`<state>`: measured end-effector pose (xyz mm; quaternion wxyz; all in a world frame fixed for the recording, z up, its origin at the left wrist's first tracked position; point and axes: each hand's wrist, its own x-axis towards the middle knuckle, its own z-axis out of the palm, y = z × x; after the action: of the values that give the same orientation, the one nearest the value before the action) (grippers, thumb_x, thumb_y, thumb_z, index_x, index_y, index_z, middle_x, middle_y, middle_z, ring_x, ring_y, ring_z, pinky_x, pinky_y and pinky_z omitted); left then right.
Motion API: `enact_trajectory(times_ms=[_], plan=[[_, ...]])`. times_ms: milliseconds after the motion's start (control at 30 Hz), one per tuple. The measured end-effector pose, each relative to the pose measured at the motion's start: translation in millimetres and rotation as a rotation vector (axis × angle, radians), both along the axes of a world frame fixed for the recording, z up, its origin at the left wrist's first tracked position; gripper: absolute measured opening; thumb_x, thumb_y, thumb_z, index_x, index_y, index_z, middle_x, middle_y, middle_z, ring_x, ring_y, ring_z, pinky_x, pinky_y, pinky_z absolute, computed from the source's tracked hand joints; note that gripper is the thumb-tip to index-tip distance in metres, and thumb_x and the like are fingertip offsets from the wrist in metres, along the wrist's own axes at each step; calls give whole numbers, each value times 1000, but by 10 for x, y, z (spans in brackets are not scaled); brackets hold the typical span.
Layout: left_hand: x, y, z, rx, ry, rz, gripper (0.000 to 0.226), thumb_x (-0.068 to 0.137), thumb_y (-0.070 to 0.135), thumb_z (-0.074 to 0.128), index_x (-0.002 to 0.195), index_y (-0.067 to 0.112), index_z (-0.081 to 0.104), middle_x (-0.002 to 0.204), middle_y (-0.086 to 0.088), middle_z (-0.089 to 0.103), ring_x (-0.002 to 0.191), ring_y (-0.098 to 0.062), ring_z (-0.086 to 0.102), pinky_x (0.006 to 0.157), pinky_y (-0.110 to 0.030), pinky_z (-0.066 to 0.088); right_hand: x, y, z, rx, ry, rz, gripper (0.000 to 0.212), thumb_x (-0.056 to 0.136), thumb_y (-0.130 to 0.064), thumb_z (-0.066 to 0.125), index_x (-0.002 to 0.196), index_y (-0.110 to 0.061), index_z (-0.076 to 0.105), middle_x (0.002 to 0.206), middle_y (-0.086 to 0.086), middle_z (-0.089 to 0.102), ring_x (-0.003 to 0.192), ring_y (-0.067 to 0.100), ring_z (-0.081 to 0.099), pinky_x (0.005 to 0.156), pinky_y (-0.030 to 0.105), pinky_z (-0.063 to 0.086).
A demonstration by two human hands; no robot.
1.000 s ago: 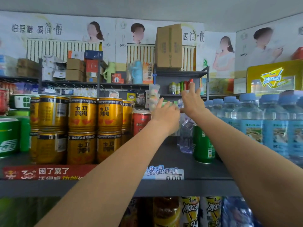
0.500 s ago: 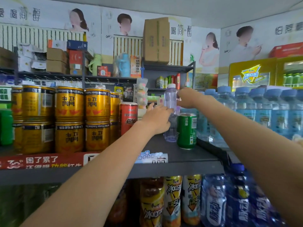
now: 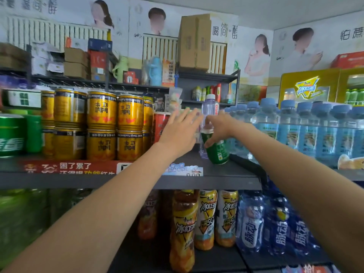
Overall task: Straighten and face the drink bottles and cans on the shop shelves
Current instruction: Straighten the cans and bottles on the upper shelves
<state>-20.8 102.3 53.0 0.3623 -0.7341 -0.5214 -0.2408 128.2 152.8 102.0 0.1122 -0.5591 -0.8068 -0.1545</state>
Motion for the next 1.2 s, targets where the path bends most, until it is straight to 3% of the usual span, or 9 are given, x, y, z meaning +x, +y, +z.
enact_trajectory(times_ms=[233,433,600,800,933,1000,1100,1200], plan=[[-198,-305,-1,165,-4,76,68,93,24,39,150,18,2,159,-4,-1,147,-24,-2,118,-41,-5,-370,-467,53,611,23,9,81,72,-51,70,134,-15,32,136,21,31,126,37,33,104,50,29],[-524,-694,110,246,-191,57,70,93,28,40,150,12,3,159,-9,0,147,-26,0,118,-39,-3,-875,-868,182,1016,149,121,67,64,-47,71,115,-11,49,112,22,51,98,37,52,87,47,41],[-1153,-1174,172,283,-338,60,73,86,37,55,147,21,18,157,-13,6,145,-29,12,117,-42,6,-1481,-1294,178,1113,183,248,75,59,-49,69,118,-16,40,107,21,55,93,37,55,82,44,44],[-2129,-1759,40,327,-351,73,71,78,39,63,140,21,34,151,-16,24,137,-32,30,112,-46,19,-2362,-1879,61,891,258,449,78,58,-41,71,120,-19,29,114,25,50,93,38,53,80,43,46],[-2681,-2058,-124,273,-467,-33,73,74,43,59,139,20,35,147,-7,32,134,-25,35,109,-46,24,-2849,-2186,-73,581,513,768,84,61,-32,80,130,-5,40,118,18,40,101,28,49,85,40,49],[-2894,-2161,-171,236,-502,-103,76,73,47,58,141,25,32,144,0,35,130,-19,38,106,-46,28,-3048,-2265,-128,490,598,795,90,60,-31,83,134,-6,37,121,15,39,105,20,46,93,36,45],[-3141,-2237,-188,120,-613,-127,91,74,44,71,146,29,17,148,1,30,135,-19,32,110,-49,23,-3289,-2311,-171,376,743,768,91,61,-31,84,135,-10,35,124,11,42,103,11,40,88,21,37],[-3352,-2246,-233,9,-814,-166,102,72,47,73,148,26,8,148,-2,34,135,-23,35,109,-54,29,-3492,-2308,-170,303,884,772,87,62,-31,85,132,-12,36,121,9,45,103,15,45,87,23,39]])
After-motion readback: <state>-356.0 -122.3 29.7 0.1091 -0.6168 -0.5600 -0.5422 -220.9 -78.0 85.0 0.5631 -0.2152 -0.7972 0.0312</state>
